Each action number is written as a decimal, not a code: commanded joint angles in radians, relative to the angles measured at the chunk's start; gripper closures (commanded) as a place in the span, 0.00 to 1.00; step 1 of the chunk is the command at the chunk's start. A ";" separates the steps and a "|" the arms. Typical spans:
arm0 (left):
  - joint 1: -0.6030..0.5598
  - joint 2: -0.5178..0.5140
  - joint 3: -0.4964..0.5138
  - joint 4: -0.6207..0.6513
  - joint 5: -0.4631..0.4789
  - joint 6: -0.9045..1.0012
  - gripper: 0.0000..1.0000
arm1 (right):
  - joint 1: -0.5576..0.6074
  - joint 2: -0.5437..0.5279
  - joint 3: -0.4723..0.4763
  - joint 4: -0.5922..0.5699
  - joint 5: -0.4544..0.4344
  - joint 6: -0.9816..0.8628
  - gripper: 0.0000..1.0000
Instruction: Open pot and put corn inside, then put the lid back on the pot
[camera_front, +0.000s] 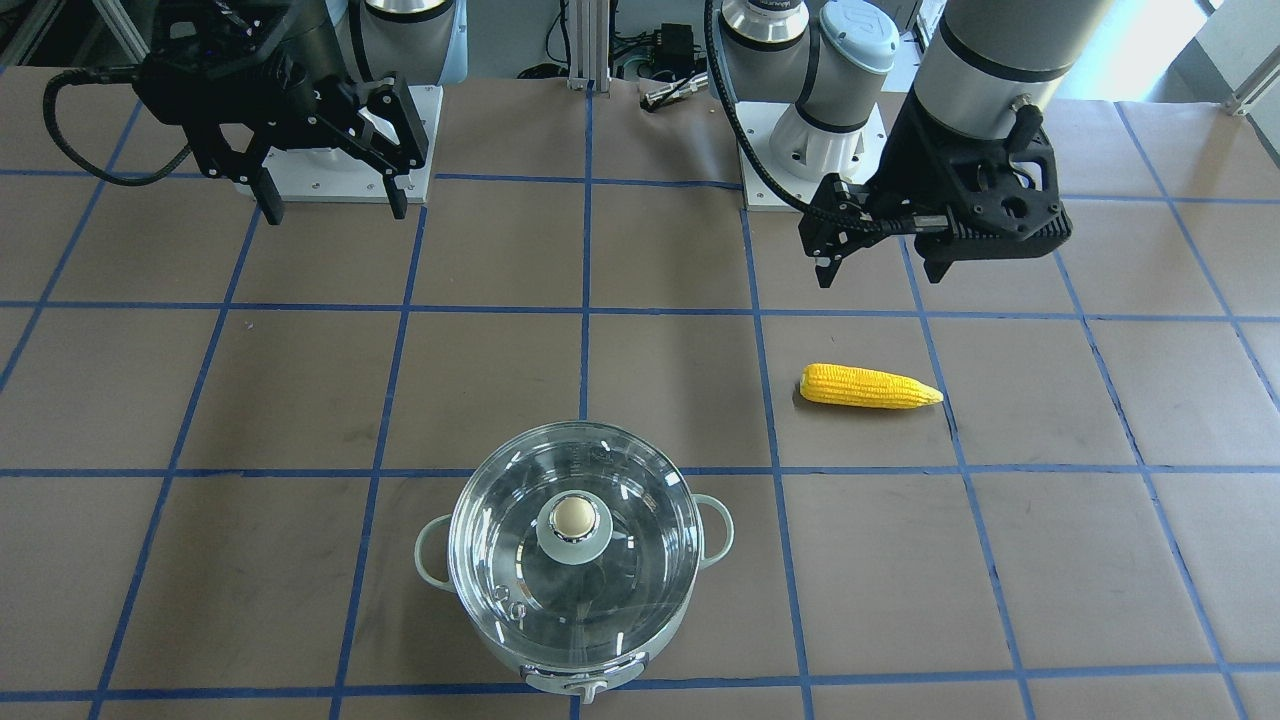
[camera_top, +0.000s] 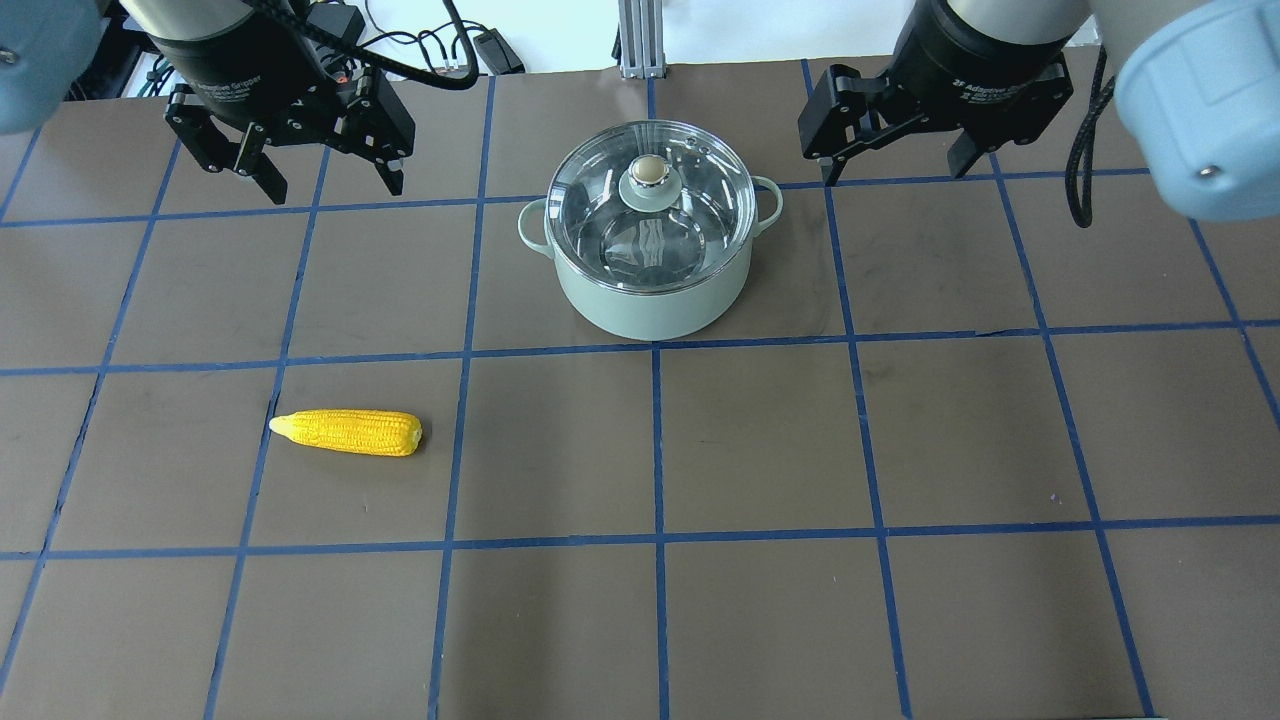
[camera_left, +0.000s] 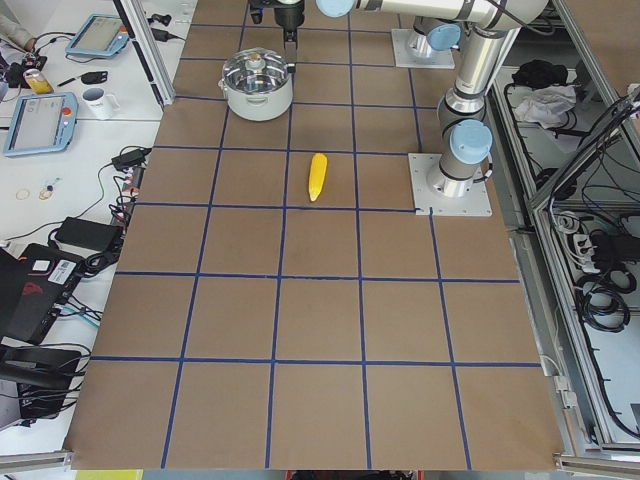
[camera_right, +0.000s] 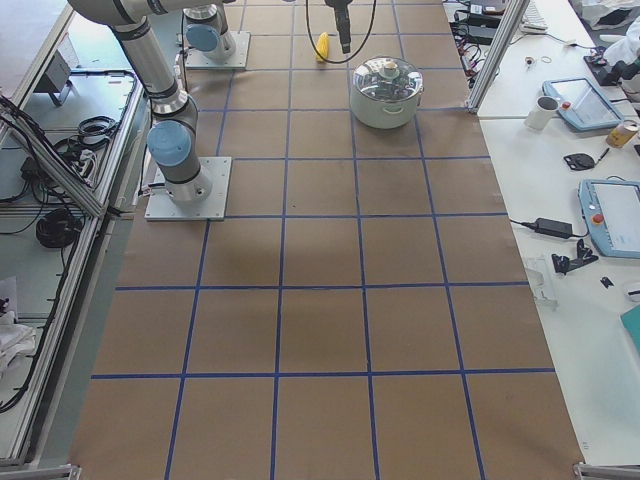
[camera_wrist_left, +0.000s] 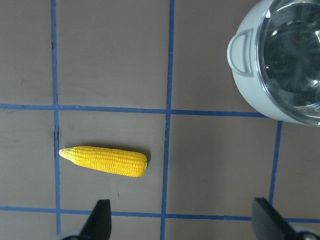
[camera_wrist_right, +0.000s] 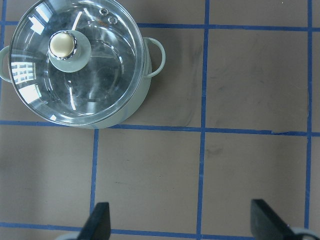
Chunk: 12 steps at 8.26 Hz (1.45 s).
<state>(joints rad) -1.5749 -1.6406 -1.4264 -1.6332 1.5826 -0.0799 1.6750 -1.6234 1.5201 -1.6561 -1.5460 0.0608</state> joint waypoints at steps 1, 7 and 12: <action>0.125 -0.010 -0.089 0.015 -0.009 -0.108 0.00 | 0.006 0.042 -0.004 -0.084 0.007 -0.030 0.00; 0.153 0.018 -0.198 0.038 -0.009 -0.280 0.00 | 0.133 0.491 -0.189 -0.500 0.004 0.054 0.00; 0.279 -0.010 -0.282 0.061 0.007 -0.861 0.00 | 0.161 0.580 -0.187 -0.570 0.001 0.054 0.02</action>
<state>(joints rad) -1.3444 -1.6473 -1.6583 -1.5837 1.5892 -0.7763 1.8249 -1.0678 1.3328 -2.2154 -1.5418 0.1186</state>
